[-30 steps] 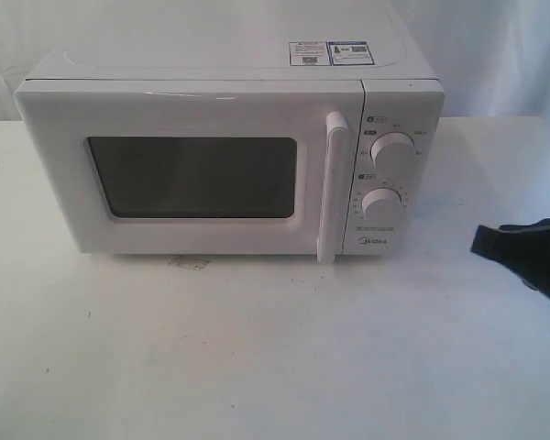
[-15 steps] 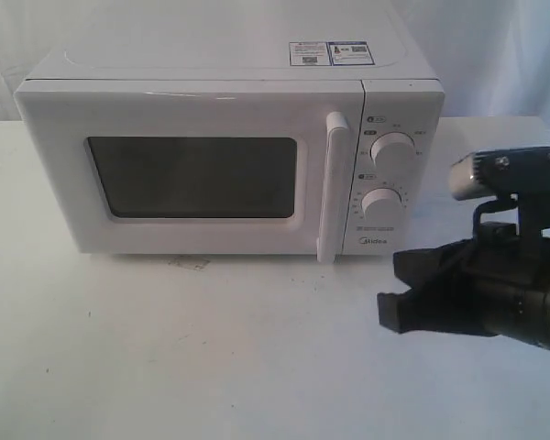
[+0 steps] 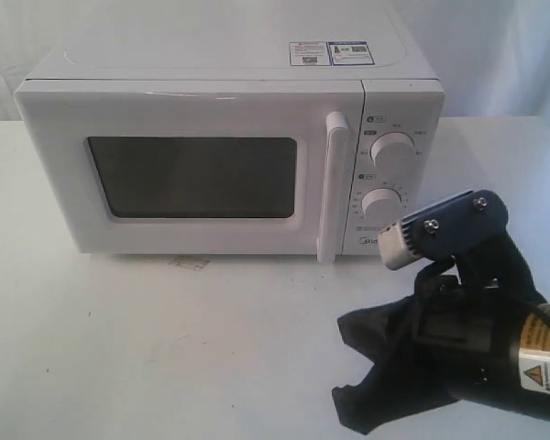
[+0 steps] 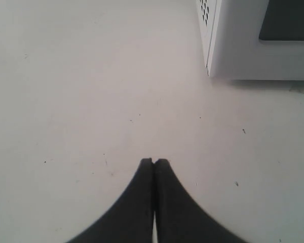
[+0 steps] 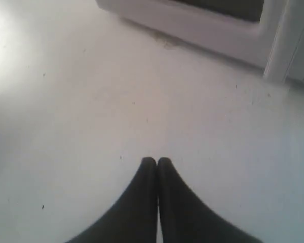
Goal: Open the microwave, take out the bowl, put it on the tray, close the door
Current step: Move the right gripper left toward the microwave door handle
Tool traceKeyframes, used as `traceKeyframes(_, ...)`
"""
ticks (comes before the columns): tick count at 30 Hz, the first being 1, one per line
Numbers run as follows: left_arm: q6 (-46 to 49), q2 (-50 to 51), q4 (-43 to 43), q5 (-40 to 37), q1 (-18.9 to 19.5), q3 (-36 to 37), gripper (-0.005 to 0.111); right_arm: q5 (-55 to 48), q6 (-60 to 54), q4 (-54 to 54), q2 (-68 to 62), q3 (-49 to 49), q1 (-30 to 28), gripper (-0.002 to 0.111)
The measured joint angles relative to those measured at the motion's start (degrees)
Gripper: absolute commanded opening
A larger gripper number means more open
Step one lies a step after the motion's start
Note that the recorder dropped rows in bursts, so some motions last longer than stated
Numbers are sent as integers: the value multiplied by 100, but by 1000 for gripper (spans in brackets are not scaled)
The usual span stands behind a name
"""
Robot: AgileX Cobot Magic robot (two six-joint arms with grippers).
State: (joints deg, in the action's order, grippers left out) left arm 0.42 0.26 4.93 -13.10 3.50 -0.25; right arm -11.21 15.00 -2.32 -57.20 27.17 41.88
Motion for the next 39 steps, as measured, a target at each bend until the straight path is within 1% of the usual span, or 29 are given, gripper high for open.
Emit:
traceKeyframes(5,0,0,0,0,0,0,0,-1199,-561,725,-216,365,13,0)
traceKeyframes(8,0,0,0,0,0,0,0,-1666,-968,1055,-333,572,13,0)
traceKeyframes(11,0,0,0,0,0,0,0,-1597,-1371,1387,-421,709,13,0)
traceKeyframes(14,0,0,0,0,0,0,0,-736,-2395,2114,-456,771,13,0)
traceKeyframes(15,0,0,0,0,0,0,0,-581,-2540,2209,-456,771,13,0)
traceKeyframes(17,0,0,0,0,0,0,0,-421,-2903,2542,-456,821,-135,0)
traceKeyframes(18,0,0,0,0,0,0,0,-425,-3086,2670,-456,861,-370,0)
traceKeyframes(20,0,0,0,0,0,0,0,-488,-3218,2776,-456,928,-642,0)
traceKeyframes(23,0,0,0,0,0,0,0,-904,-3598,2945,-570,1171,-1164,0)
traceKeyframes(24,0,0,0,0,0,0,0,-1151,-4021,3287,-695,1312,-1428,0)
traceKeyframes(25,0,0,0,0,0,0,0,-1307,-4366,3585,-786,1386,-1572,0)
traceKeyframes(26,0,0,0,0,0,0,0,-1600,-5186,4313,-987,1511,-1833,0)
traceKeyframes(27,0,0,0,0,0,0,0,-1752,-5691,4721,-1112,1558,-1945,0)
traceKeyframes(28,0,0,0,0,0,0,0,-1947,-6642,5458,-1372,1588,-2095,0)
traceKeyframes(30,0,0,0,0,0,0,0,-2053,-7945,6332,-1661,1612,-2186,0)
traceKeyframes(33,0,0,0,0,0,0,0,-2124,-9381,7145,-1894,1609,-2214,0)
traceKeyframes(35,0,0,0,0,0,0,0,-2157,-10101,7602,-1959,1609,-2224,0)
traceKeyframes(39,0,0,0,0,0,0,0,-2286,-11177,8046,-1957,1609,-2311,0)
